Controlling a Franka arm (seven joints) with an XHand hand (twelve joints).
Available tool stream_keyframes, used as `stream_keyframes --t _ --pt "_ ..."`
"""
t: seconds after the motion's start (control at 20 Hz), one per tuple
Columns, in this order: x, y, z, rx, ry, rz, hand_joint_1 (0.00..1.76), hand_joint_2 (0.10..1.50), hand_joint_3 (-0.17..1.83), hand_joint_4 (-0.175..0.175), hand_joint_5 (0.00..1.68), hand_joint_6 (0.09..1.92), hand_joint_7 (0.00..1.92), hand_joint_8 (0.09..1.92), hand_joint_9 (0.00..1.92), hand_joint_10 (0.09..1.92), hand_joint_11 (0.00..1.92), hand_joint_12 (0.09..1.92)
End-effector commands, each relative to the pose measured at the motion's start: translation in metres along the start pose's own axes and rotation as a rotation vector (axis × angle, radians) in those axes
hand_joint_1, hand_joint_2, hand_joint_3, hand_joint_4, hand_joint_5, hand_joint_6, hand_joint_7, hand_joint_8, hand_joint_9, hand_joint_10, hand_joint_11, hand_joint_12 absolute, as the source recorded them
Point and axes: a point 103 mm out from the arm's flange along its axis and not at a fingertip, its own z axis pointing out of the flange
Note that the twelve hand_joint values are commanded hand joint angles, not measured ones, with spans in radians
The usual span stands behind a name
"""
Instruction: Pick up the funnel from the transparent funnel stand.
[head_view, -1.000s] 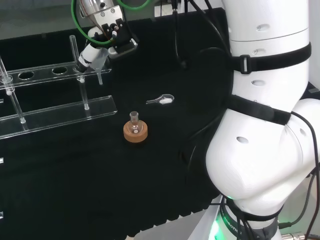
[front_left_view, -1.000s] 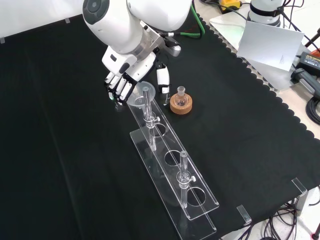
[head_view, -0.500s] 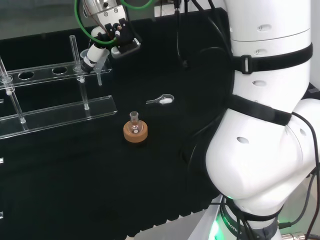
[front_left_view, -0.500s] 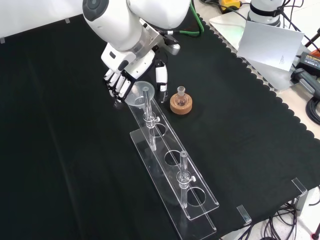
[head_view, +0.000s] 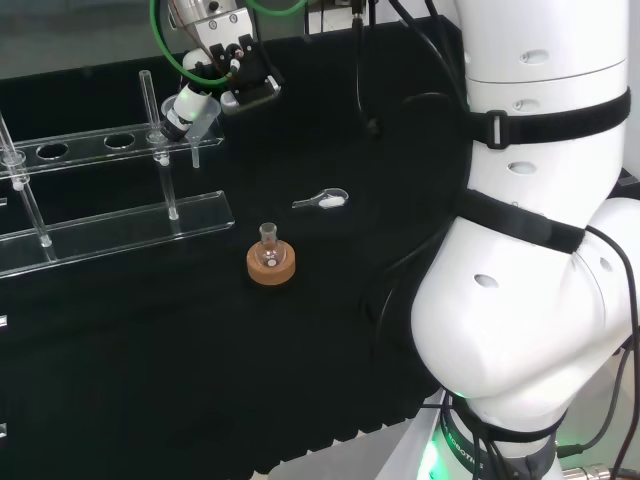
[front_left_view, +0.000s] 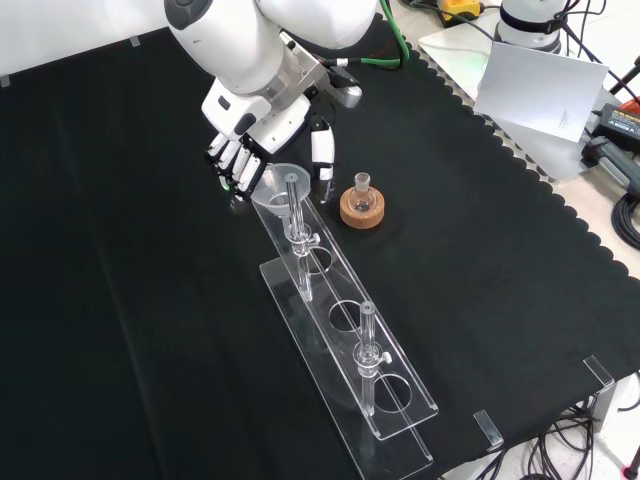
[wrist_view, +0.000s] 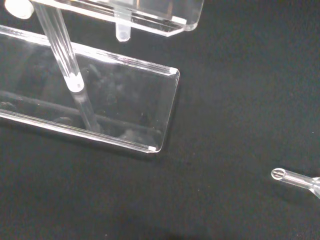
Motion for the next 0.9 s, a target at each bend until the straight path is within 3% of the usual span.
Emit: stream_keyframes --t 0.05,0.9 --pt "0.0022 0.0007 0.0017 0.002 -0.002 0.002 0.49 0.79 0.03 0.023 0.43 0.09 0.55 0.59 0.28 0.74 0.00 1.43" --pt "-0.0072 -0.0017 -0.0067 -0.072 -0.020 0.018 0.63 0.82 0.07 0.039 0.63 0.09 0.77 0.57 0.56 0.57 0.00 1.51"
